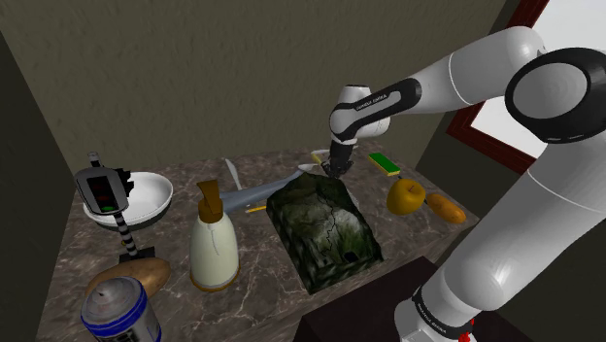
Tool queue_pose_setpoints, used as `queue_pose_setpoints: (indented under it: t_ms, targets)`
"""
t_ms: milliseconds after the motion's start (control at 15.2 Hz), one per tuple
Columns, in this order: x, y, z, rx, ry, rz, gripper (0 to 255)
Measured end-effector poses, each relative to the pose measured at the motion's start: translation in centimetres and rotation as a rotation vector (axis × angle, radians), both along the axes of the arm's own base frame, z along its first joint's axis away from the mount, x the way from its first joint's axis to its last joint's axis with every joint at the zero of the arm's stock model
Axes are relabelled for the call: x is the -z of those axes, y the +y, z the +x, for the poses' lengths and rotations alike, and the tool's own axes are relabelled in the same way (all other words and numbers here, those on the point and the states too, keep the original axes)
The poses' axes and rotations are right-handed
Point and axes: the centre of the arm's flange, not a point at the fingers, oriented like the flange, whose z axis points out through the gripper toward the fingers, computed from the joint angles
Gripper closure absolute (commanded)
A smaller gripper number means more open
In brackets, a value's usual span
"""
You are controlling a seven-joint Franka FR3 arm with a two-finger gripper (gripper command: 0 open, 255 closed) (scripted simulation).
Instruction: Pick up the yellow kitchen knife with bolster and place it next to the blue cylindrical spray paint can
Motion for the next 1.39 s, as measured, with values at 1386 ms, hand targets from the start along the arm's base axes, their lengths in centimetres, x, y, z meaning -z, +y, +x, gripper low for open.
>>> queue_pose_setpoints:
  t_ms: [1386]
  targets:
    - [-9.5,0.0,0.1,0.0,0.0,0.0,255]
